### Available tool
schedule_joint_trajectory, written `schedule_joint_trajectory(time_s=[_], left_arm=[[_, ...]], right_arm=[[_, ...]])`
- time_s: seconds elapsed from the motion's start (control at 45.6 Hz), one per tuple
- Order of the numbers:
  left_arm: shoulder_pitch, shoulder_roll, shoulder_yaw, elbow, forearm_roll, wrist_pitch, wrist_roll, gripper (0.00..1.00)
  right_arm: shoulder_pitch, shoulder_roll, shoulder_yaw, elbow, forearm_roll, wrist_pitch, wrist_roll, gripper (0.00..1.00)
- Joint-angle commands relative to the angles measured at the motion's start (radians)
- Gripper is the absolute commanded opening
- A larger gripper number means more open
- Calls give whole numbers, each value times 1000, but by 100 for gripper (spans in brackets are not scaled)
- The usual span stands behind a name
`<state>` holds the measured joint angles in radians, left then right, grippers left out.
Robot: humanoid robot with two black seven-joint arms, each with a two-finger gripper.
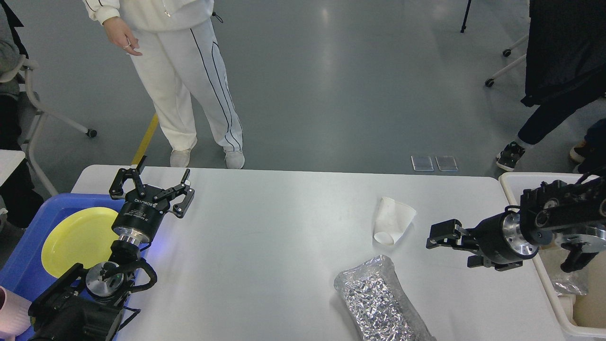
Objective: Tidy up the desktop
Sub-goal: 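Move the right gripper toward the white paper cup on the table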
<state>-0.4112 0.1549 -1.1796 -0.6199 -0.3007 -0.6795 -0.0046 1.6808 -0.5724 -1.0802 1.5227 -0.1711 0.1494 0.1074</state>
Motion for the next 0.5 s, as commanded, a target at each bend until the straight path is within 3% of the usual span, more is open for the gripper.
schedule_joint_trajectory(time_s=[0.0,0.197,0.482], left_arm=[[0,0,0,0,0,0,0,96],[0,0,0,0,0,0,0,96],[0,0,0,0,0,0,0,96]], right_arm=[[-22,11,25,-32,19,-8,-2,100],[-81,71,109,-102,202,-11,-2,100],[-171,204,109,-291,223,-10,-2,100]])
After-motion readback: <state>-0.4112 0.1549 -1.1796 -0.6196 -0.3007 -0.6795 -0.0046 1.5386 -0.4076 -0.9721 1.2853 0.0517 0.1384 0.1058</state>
